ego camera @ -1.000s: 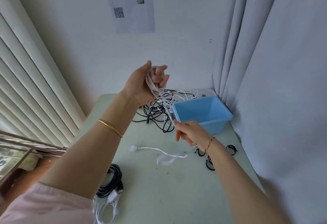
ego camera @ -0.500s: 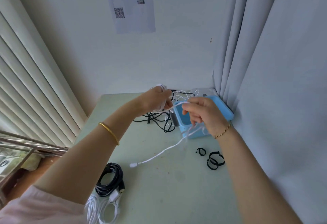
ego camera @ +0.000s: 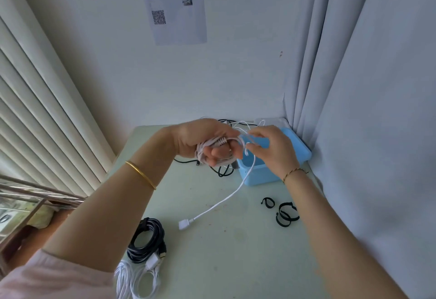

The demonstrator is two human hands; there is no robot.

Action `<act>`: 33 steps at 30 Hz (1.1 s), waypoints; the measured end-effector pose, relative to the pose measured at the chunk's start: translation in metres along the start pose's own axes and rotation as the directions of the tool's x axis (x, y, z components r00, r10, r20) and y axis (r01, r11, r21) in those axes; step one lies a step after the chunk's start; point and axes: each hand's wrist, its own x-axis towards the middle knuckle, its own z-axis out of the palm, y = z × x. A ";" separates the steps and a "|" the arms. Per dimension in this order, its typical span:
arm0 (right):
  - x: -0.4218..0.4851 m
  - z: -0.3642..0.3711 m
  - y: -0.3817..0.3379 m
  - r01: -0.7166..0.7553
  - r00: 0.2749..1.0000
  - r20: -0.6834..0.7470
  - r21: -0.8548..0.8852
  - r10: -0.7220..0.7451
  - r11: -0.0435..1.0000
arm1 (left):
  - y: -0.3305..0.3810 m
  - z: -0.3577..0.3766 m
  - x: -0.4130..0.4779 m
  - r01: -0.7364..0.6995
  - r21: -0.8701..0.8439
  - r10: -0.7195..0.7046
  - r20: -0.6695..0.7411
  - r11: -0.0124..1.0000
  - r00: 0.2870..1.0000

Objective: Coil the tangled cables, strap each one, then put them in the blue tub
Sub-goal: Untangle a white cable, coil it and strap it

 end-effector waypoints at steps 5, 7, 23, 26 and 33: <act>-0.001 0.013 0.011 -0.186 0.922 -0.380 -0.267 0.075 0.946 | -0.007 -0.008 0.006 -0.075 -0.300 0.069 -0.029 0.951 0.997; -0.002 0.020 0.014 -0.213 0.891 -0.413 -0.010 0.190 0.977 | -0.006 -0.010 0.006 -0.090 -0.353 0.078 -0.048 0.931 0.996; -0.039 0.044 0.060 -0.608 0.793 0.580 0.771 0.187 0.188 | 0.018 -0.025 -0.008 -0.582 -0.482 0.218 -0.617 0.655 0.756; -0.052 0.041 0.082 -0.751 0.661 0.721 0.631 0.208 0.195 | 0.030 -0.023 -0.012 -0.639 -0.384 0.228 -0.711 0.666 0.665; -0.050 0.046 0.082 -0.610 0.617 0.642 0.024 0.455 0.792 | 0.019 -0.015 0.004 -0.556 -0.316 0.201 -0.706 0.768 0.679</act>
